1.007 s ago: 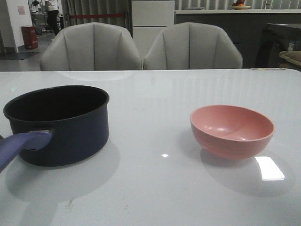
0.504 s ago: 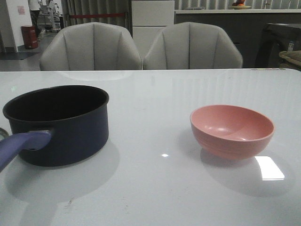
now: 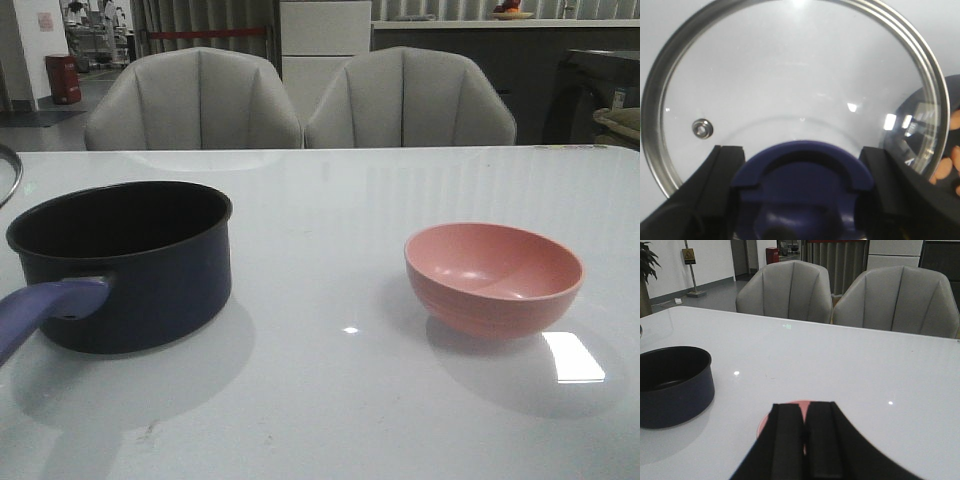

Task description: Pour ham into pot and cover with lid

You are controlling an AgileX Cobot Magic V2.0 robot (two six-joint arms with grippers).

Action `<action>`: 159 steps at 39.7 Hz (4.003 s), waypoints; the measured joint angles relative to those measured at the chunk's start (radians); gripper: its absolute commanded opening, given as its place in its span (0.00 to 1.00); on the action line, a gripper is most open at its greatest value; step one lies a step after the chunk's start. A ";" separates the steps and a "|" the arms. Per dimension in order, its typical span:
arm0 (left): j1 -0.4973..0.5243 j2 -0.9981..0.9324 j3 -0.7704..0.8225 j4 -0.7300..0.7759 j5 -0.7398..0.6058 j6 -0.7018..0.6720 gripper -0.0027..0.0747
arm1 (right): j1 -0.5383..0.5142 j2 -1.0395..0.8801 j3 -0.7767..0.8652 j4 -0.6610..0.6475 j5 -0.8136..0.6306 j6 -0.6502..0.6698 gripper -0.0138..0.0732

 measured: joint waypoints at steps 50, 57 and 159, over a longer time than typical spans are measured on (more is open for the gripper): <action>-0.406 0.186 -0.279 -0.020 0.198 0.007 0.18 | 0.000 0.000 0.000 0.000 0.000 0.000 0.33; -0.406 0.186 -0.279 -0.007 0.198 0.003 0.18 | 0.000 0.000 0.000 0.000 0.000 0.000 0.33; -0.406 -1.371 0.951 0.020 -0.540 0.080 0.64 | 0.000 0.000 0.000 0.000 0.000 0.000 0.33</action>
